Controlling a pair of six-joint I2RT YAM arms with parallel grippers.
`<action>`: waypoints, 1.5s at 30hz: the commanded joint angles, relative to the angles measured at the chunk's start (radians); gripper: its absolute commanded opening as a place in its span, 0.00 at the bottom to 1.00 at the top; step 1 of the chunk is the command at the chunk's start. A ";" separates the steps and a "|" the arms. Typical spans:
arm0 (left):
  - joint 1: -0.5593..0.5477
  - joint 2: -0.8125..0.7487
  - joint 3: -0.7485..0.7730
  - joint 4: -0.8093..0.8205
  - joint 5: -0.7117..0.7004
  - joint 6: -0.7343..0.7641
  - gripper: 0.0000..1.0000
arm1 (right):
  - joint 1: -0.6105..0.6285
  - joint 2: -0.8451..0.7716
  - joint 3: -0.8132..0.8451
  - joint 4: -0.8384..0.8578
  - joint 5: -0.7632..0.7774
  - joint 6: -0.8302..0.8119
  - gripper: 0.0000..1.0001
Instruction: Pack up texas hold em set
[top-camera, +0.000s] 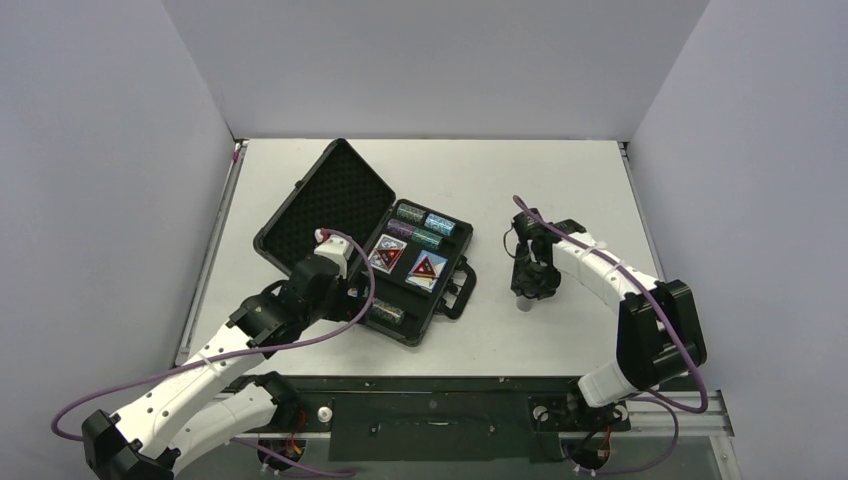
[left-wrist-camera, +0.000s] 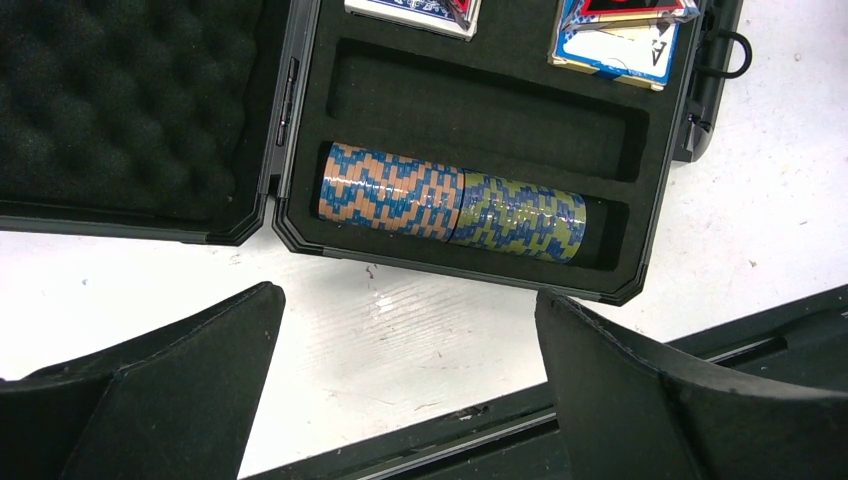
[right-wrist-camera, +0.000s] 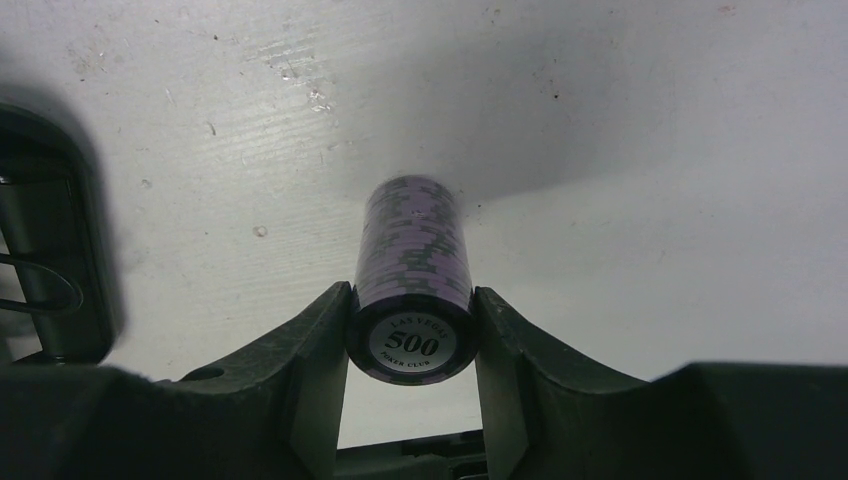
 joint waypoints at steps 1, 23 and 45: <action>0.003 -0.005 0.007 0.053 0.021 0.019 0.96 | 0.016 -0.084 0.049 -0.031 0.018 -0.005 0.00; 0.000 -0.154 -0.011 0.035 0.006 -0.012 0.96 | 0.052 -0.262 0.214 -0.069 -0.186 -0.053 0.00; -0.047 -0.370 -0.107 0.149 -0.019 0.037 0.96 | 0.337 -0.148 0.438 -0.005 -0.198 -0.010 0.00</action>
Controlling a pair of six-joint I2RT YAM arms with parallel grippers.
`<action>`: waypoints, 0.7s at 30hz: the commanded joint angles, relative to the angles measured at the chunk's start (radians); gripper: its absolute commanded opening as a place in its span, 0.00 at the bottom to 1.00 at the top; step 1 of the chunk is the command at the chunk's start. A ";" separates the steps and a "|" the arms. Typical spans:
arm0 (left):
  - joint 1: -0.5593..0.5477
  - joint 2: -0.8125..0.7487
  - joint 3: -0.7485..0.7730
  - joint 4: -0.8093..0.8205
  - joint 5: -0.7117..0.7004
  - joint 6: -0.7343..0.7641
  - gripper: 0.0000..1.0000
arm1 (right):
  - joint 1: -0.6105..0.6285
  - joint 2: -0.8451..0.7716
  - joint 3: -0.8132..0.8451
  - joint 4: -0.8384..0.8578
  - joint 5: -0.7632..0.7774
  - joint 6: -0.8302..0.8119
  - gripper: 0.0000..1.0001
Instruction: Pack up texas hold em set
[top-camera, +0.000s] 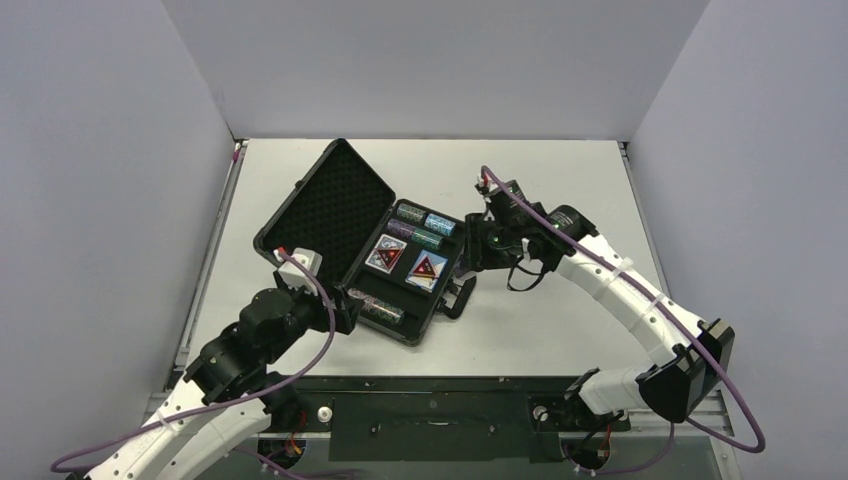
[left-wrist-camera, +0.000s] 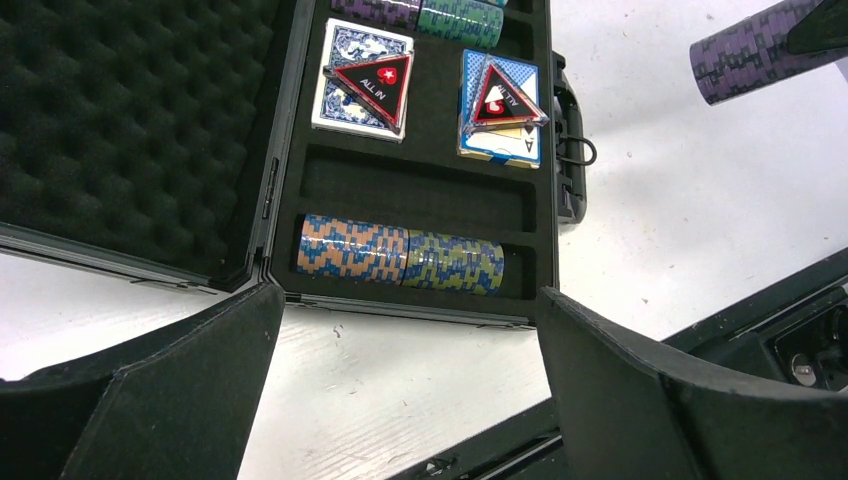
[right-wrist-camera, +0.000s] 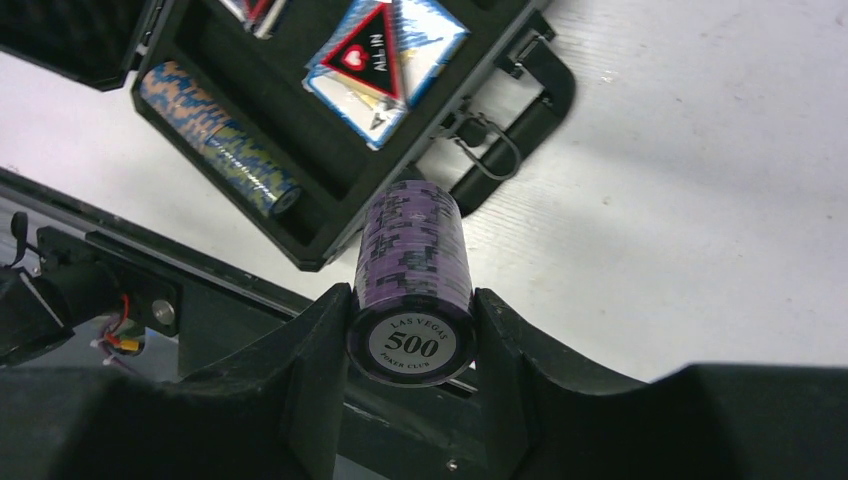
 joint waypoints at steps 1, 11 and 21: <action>-0.015 0.032 0.023 0.033 -0.018 0.013 0.96 | 0.074 0.041 0.103 0.087 0.022 0.018 0.00; -0.047 0.029 0.034 0.002 -0.062 -0.010 0.96 | 0.185 0.190 0.247 0.115 0.055 0.021 0.00; -0.061 -0.018 0.023 0.013 -0.055 -0.001 0.96 | 0.267 0.341 0.328 0.141 0.081 0.020 0.00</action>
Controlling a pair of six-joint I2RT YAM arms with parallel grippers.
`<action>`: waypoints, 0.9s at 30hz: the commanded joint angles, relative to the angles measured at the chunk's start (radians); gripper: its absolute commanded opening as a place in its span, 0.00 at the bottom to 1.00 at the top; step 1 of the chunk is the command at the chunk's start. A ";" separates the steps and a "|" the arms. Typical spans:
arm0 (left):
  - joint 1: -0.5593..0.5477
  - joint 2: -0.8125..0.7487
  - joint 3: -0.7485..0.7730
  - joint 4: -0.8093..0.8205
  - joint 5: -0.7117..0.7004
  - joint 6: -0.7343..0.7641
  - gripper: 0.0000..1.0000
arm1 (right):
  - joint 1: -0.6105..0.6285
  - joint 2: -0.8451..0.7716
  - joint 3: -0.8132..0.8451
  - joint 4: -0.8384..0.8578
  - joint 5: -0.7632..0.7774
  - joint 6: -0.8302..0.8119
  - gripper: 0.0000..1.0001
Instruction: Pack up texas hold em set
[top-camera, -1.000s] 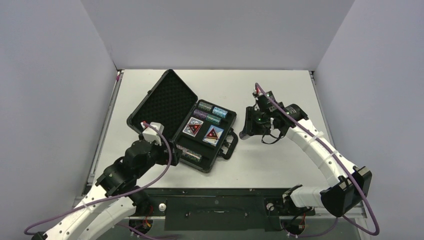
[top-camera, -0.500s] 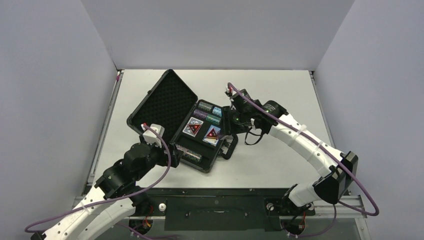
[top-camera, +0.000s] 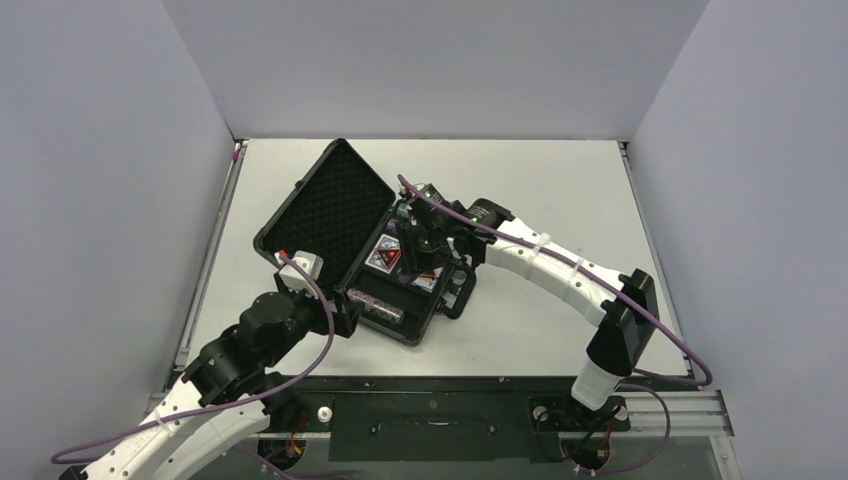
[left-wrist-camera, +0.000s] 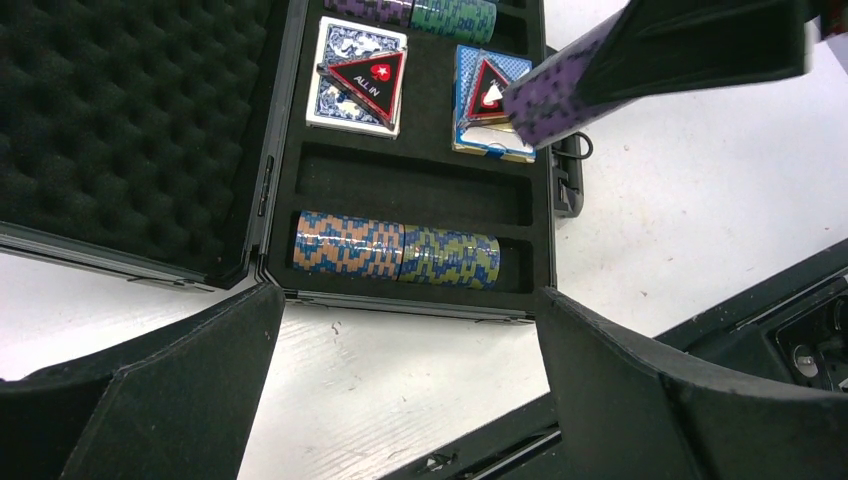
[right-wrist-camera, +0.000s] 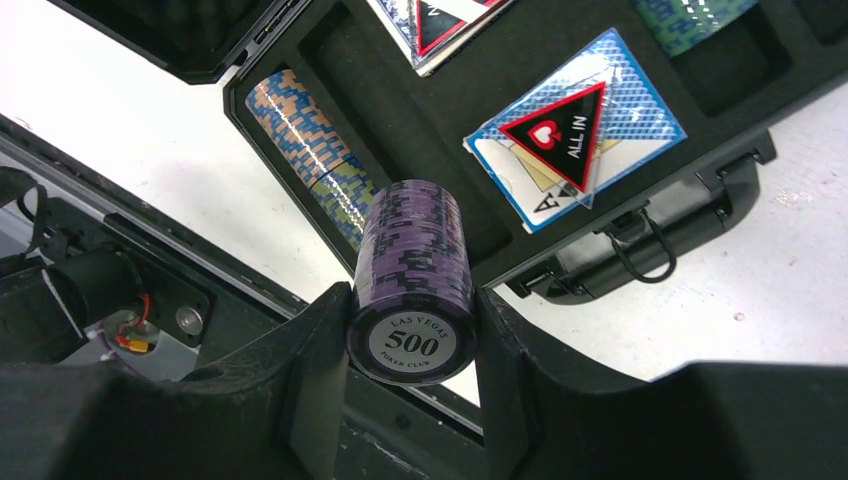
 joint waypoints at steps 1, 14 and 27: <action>-0.008 -0.015 0.023 0.025 -0.013 -0.002 0.96 | 0.036 0.029 0.067 0.079 0.039 0.008 0.00; -0.014 -0.004 0.043 -0.007 -0.033 -0.029 0.96 | 0.090 0.183 0.150 0.122 0.051 0.000 0.00; -0.014 0.026 0.065 -0.031 -0.043 -0.039 0.96 | 0.096 0.316 0.280 0.134 0.030 0.004 0.00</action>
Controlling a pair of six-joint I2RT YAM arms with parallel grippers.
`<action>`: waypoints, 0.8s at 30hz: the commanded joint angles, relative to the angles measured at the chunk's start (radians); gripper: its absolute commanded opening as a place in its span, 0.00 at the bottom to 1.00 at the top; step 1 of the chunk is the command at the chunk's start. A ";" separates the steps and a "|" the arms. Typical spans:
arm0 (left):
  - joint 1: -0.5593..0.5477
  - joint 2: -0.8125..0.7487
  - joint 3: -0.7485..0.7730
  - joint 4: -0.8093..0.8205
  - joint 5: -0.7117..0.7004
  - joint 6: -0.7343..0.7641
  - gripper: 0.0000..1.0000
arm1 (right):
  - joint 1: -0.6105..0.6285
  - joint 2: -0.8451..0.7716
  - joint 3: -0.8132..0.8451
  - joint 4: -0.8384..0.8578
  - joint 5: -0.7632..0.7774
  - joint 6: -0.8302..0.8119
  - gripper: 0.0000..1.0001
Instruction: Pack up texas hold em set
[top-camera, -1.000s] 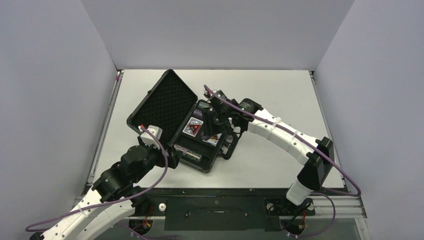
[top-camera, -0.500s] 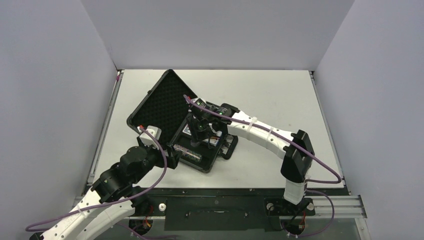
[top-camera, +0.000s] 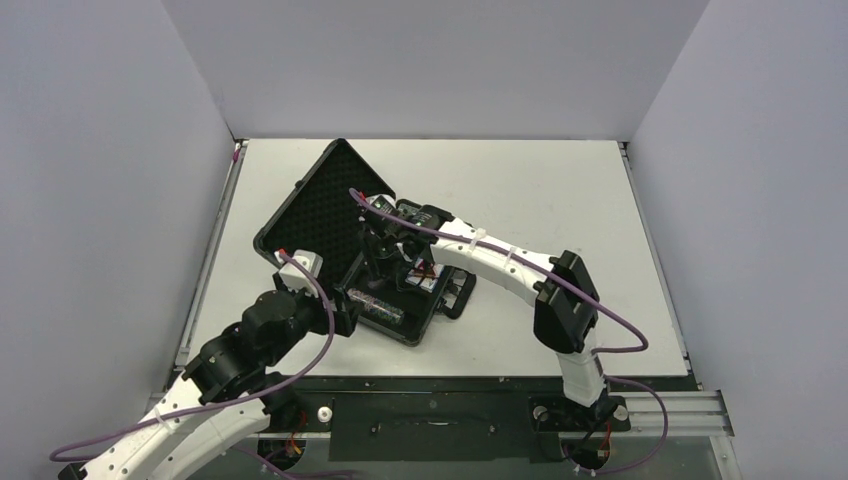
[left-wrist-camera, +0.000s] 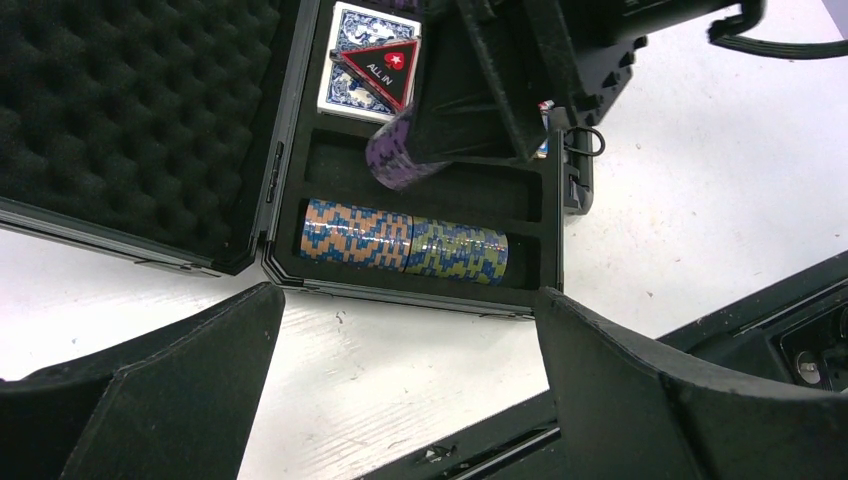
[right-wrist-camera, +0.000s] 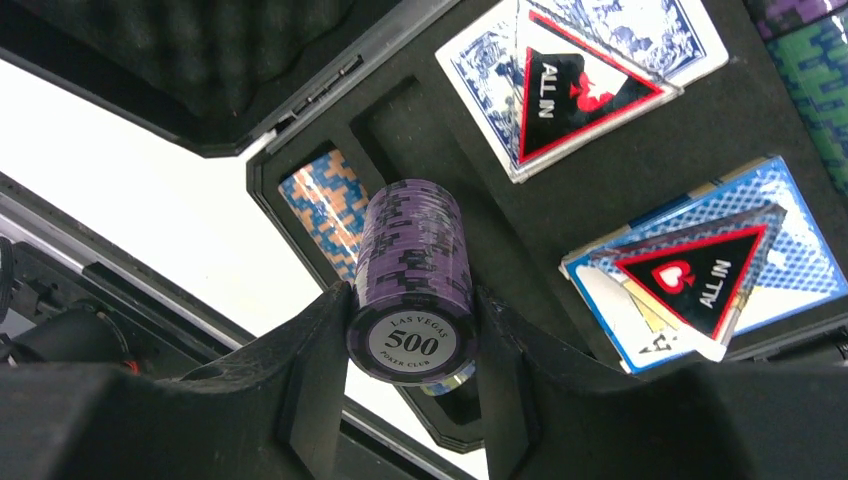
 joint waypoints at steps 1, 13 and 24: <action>-0.008 0.017 0.053 0.001 -0.015 -0.009 0.96 | 0.006 0.013 0.101 0.065 -0.004 0.007 0.00; -0.008 0.029 0.061 -0.013 -0.031 -0.008 0.96 | 0.005 0.098 0.162 0.091 -0.009 0.062 0.00; -0.008 0.033 0.064 -0.018 -0.026 -0.009 0.96 | 0.004 0.145 0.171 0.123 -0.012 0.121 0.00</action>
